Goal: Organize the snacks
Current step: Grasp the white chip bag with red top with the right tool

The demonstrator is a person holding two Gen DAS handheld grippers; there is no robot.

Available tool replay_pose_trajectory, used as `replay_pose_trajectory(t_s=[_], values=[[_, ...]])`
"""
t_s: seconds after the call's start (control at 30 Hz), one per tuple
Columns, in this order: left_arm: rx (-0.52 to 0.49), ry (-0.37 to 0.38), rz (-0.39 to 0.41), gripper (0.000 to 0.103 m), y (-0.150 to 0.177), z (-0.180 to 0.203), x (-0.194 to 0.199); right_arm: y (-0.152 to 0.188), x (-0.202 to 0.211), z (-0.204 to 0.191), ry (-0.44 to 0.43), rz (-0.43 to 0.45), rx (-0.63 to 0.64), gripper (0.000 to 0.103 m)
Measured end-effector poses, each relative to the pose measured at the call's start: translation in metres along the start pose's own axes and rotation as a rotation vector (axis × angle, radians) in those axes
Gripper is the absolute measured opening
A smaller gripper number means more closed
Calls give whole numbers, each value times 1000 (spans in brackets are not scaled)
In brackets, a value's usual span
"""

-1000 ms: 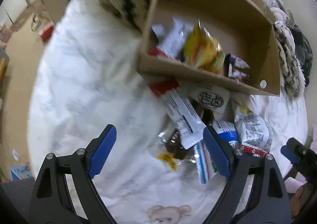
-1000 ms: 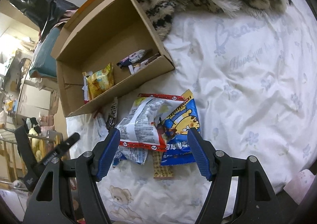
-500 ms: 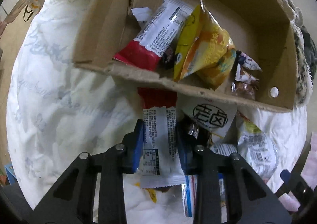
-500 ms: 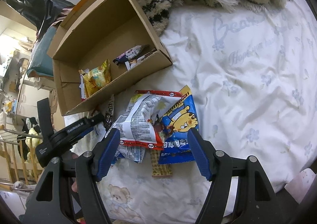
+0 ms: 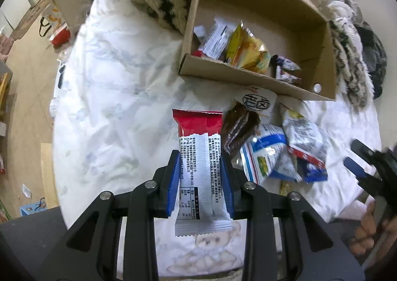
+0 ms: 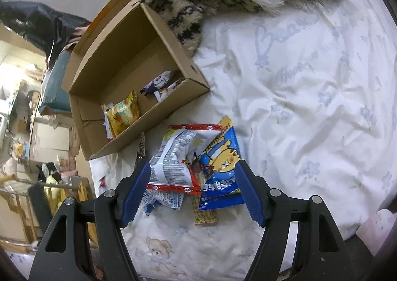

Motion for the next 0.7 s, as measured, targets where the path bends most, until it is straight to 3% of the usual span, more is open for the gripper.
replay_pose_trajectory(t_s=[0.1, 0.23, 0.7], values=[[-31, 5, 28, 27, 9, -1, 19, 0, -4, 4, -39, -22, -42, 73], [-55, -8, 62, 27, 15, -2, 24, 9, -25, -8, -107, -114, -52, 73], [-30, 36, 48, 27, 11, 5, 6, 3, -79, -18, -37, -172, -30, 73]])
Point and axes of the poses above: each gripper's, at about its wrist camera, not at the fingertips, and x roughly against the way its jaws point, z to its right, y to its underside, the point moved 9 cm from there along -x, roughly the way its jaws point
